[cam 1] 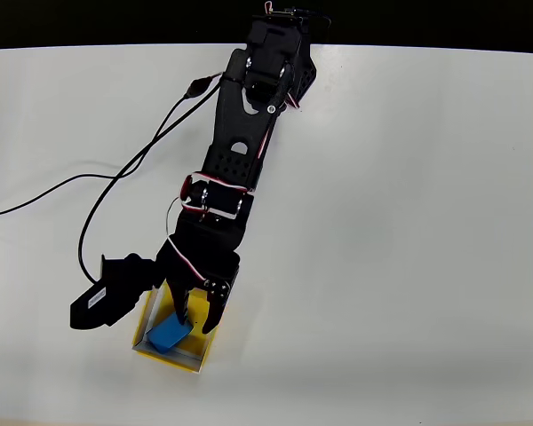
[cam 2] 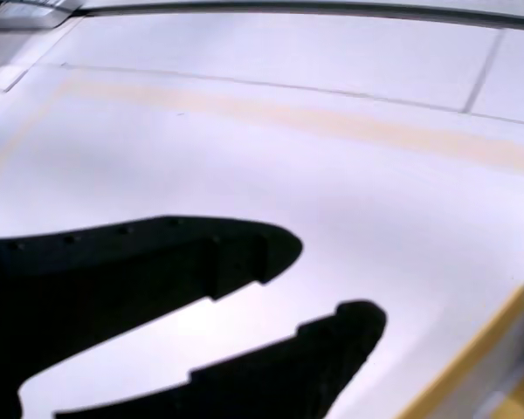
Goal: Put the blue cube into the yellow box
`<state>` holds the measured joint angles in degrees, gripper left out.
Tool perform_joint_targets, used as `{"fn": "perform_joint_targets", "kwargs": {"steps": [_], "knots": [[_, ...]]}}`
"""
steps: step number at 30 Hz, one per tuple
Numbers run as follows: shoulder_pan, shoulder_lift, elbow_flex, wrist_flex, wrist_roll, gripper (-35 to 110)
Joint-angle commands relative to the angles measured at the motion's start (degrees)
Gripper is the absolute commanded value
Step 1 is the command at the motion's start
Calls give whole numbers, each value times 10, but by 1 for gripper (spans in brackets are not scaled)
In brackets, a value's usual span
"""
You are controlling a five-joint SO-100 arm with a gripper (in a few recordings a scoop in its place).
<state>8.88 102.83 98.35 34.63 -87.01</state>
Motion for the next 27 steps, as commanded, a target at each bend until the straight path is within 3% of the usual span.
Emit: {"fn": "perform_joint_targets", "kwargs": {"steps": [1, 8, 20, 27], "knots": [[-35, 178, 138, -40, -18, 13], [-111, 340, 327, -33, -21, 14], [-140, 562, 596, -34, -48, 15], [-139, 682, 693, 38, -56, 15]]}}
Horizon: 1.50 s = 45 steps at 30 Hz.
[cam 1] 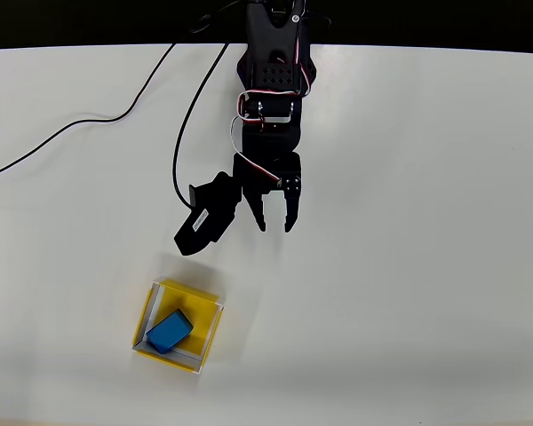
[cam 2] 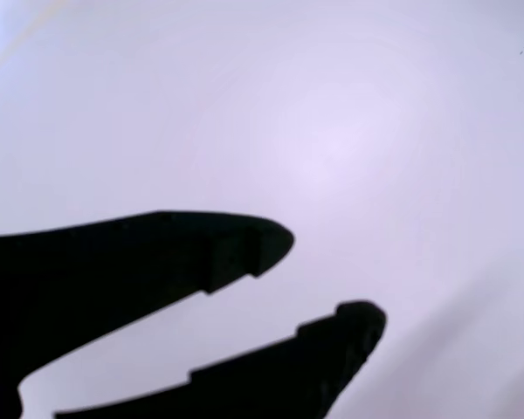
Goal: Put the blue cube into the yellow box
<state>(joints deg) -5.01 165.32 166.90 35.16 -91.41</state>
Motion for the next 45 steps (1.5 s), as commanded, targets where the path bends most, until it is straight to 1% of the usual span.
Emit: {"fn": "perform_joint_targets", "kwargs": {"steps": [1, 7, 9, 20, 22, 28, 31, 36, 40, 45], "knots": [[2, 76, 21, 43, -17, 15], [23, 204, 111, 118, -39, 16], [36, 243, 133, 160, -48, 16], [33, 263, 133, 380, -15, 17], [33, 263, 133, 417, -27, 17], [49, 263, 133, 427, -23, 15], [50, 263, 133, 426, 4, 15], [51, 263, 133, 426, 7, 15], [53, 263, 133, 426, 2, 10], [52, 263, 133, 426, 2, 10]]}}
